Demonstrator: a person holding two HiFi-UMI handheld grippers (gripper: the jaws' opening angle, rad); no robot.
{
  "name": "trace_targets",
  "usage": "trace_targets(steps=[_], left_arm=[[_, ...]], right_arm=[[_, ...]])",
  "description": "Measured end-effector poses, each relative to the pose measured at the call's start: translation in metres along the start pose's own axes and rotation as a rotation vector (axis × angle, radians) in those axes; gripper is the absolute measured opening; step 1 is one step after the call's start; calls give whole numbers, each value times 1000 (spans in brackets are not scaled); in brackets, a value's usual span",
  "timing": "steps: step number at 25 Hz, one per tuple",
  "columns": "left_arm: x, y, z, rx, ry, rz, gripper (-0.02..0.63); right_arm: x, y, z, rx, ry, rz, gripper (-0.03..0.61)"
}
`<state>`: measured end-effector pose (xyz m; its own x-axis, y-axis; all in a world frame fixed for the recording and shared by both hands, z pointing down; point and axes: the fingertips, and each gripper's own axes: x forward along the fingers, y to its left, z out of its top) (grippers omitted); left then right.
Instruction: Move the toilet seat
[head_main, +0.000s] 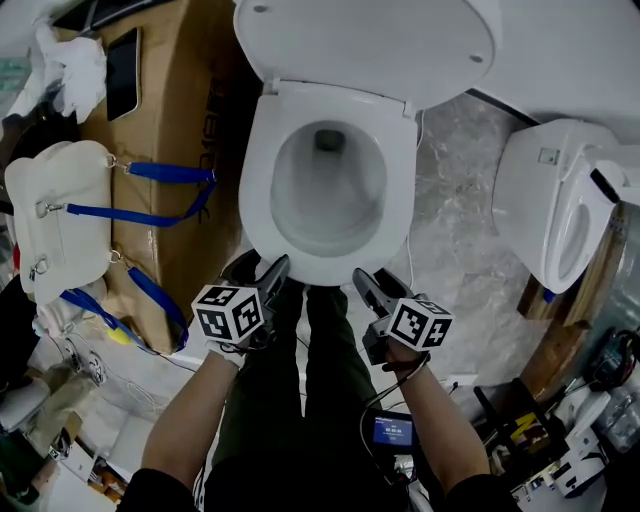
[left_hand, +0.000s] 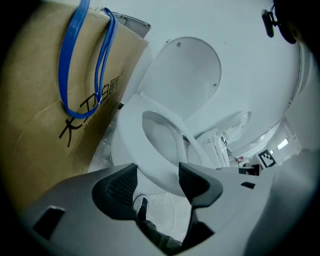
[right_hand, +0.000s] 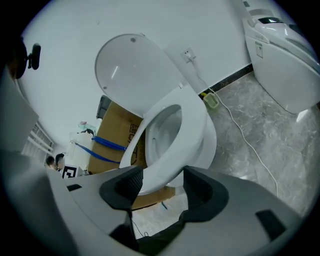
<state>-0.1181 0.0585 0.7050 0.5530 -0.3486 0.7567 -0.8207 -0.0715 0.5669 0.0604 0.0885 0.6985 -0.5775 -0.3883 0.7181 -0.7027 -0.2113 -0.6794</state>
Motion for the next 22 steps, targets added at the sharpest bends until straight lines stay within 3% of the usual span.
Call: trace_targets(steps=[9,16,22], left_arm=[[-27,-26,31,16,-126,-41,250],[-44,-43,54,10,-178,-96,255],[-51,-52,66,-16,-216,-107,255]], right_arm=[[-29,30,24,-22,-99,53,253],[-47,50,41,-59,-135,114,252],[-55,61,53,-24,-170,146,252]])
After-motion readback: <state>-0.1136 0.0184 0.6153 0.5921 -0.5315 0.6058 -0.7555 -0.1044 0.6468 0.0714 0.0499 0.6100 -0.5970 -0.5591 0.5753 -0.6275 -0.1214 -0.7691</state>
